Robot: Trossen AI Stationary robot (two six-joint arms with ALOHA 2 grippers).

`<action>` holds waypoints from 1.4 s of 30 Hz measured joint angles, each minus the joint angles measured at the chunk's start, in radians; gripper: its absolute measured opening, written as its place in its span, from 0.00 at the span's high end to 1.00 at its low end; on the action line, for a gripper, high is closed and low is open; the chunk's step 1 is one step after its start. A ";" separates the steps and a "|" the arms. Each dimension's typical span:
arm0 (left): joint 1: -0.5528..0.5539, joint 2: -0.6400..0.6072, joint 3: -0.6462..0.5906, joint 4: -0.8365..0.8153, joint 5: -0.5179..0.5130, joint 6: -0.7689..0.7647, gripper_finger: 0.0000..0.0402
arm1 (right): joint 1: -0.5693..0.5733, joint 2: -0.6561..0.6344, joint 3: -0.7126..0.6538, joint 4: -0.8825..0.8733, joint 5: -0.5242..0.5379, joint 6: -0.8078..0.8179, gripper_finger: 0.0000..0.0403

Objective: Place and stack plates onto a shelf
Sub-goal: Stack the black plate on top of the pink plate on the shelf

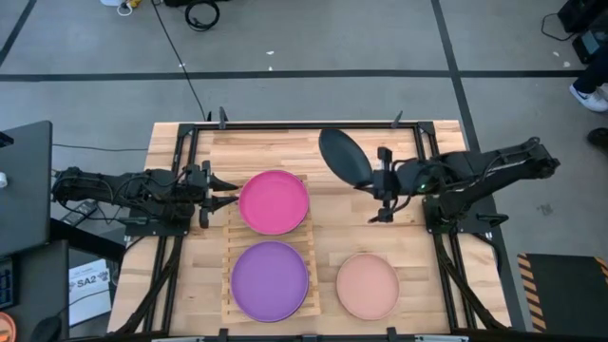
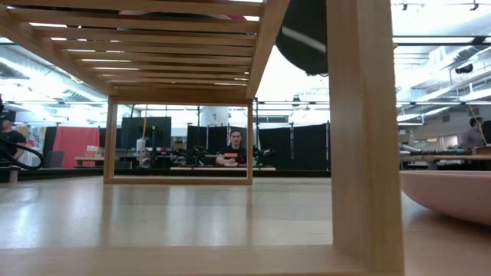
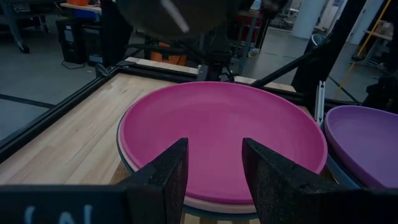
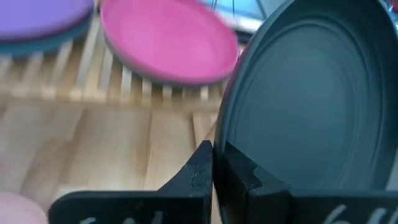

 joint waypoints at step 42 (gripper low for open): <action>0.000 0.000 0.000 -0.011 0.146 -0.001 0.61 | -0.008 0.566 0.504 0.007 -0.294 -0.474 0.95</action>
